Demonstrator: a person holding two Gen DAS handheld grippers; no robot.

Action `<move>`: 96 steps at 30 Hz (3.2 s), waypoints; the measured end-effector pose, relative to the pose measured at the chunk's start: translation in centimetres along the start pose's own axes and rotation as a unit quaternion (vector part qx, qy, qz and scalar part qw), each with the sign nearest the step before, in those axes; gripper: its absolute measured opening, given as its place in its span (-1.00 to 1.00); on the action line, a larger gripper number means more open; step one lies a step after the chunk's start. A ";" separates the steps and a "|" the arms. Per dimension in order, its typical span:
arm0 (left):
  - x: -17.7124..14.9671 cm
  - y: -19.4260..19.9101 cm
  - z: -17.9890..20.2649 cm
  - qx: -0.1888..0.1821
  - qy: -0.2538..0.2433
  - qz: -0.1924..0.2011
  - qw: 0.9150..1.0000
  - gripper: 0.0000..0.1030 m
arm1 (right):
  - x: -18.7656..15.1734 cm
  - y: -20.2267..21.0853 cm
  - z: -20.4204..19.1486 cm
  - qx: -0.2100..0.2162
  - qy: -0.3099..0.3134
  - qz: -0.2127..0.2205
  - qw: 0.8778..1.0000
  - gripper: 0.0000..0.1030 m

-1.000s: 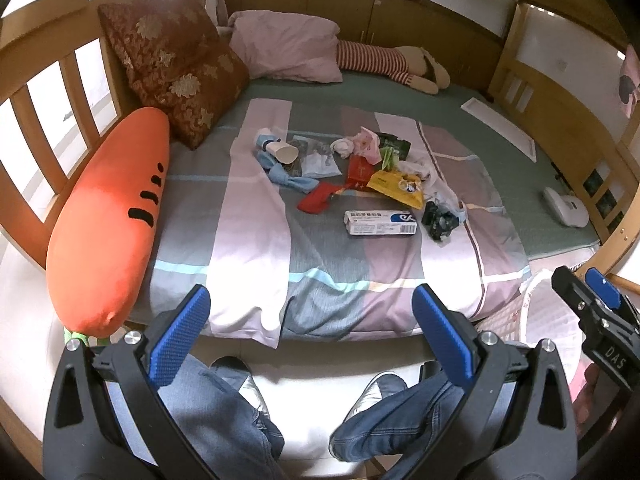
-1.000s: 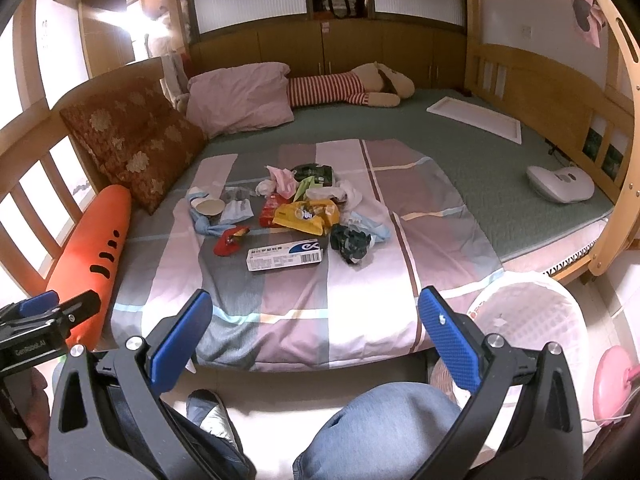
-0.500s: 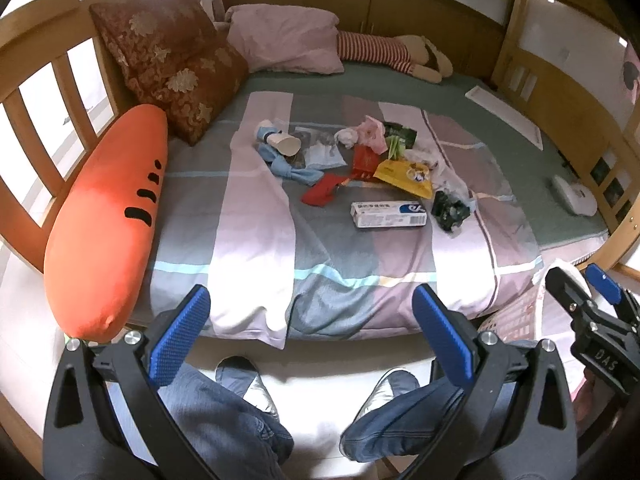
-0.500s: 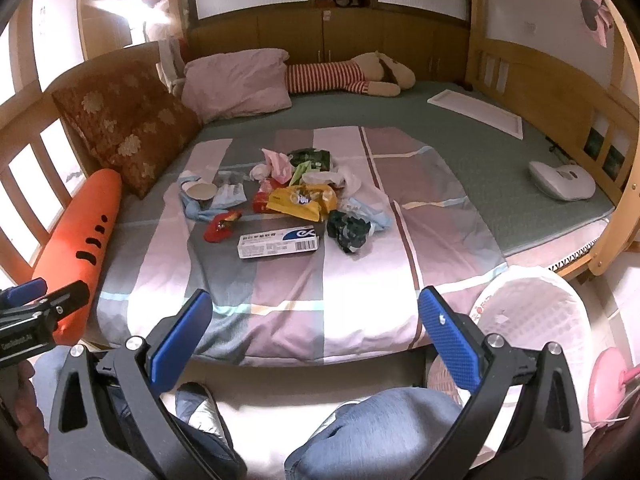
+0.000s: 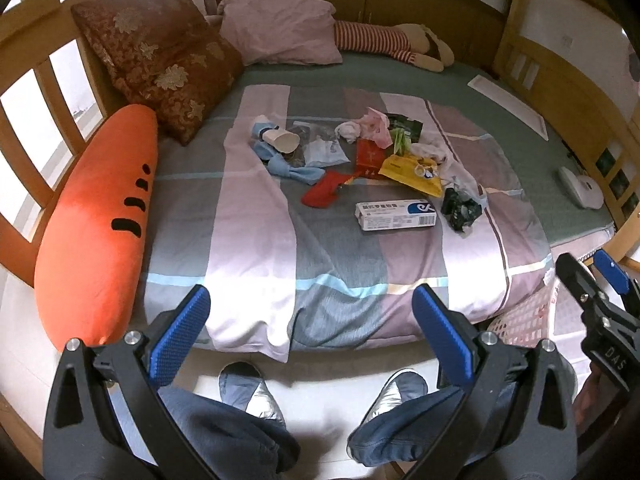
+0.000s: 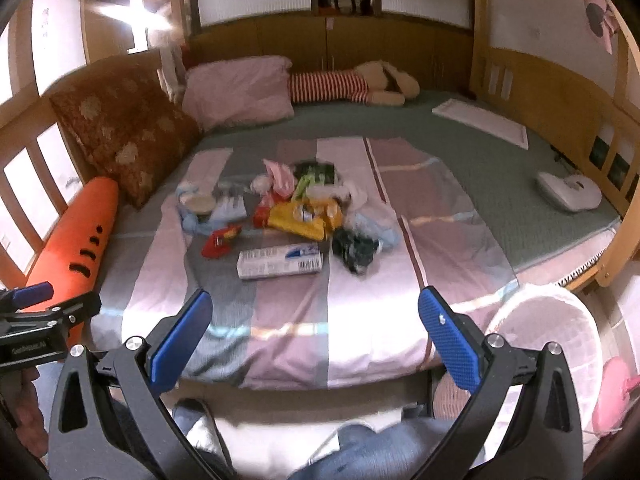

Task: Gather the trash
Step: 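Move both tools toward the trash pile on the sheet, then grasp the red wrapper with the left tool while the right tool grasps the dark green plastic bag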

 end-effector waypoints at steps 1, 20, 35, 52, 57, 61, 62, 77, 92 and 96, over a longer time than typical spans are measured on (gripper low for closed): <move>0.1 -0.4 0.0 -0.001 0.000 -0.003 1.000 0.95 | 0.4 0.1 0.2 0.000 -0.008 0.021 1.000 0.95; 0.5 -12.8 -0.4 -0.030 -0.005 -0.060 0.998 0.95 | -1.5 -13.7 -0.6 -0.005 -0.039 -0.032 0.999 0.95; 1.6 -9.3 -1.0 -0.031 0.031 0.029 0.999 0.95 | -0.8 -9.6 0.5 0.013 -0.086 0.015 0.996 0.95; -0.5 -8.3 0.1 -0.109 0.011 0.027 0.994 0.95 | -0.9 -11.6 -1.8 -0.018 -0.052 0.013 0.998 0.95; -0.4 -9.8 0.4 -0.129 0.026 0.022 0.991 0.95 | -0.4 -13.3 -3.0 -0.003 -0.068 0.009 0.998 0.95; -0.6 -10.3 0.3 -0.157 0.045 0.036 0.986 0.95 | -0.1 -13.7 -3.9 0.015 -0.071 0.013 0.997 0.95; -0.7 -10.8 0.5 -0.153 0.033 0.026 0.987 0.94 | 0.0 -13.8 -4.0 0.020 -0.077 0.011 0.997 0.95; 2.8 -21.4 3.8 -0.074 -0.059 -0.054 0.994 0.95 | -0.1 -12.2 -1.6 0.065 -0.107 0.000 0.992 0.95; 6.6 -22.5 3.8 -0.097 0.010 -0.025 0.995 -0.89 | 1.3 -15.7 -3.4 0.102 -0.022 -0.040 0.994 0.82; 9.3 -17.6 0.4 -0.085 0.043 0.050 0.994 -0.90 | 3.7 -19.4 -5.0 0.097 0.024 -0.039 0.994 0.79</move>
Point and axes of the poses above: each gripper's, at about its wrist camera, not at the fingertips, and y roughly against the way its jaws point, z to its right, x to its top, the point moved 9 cm from there along -y, roughly the way its jaws point, and after that the axes turned 12 degrees about z, right-handed, at the moved point
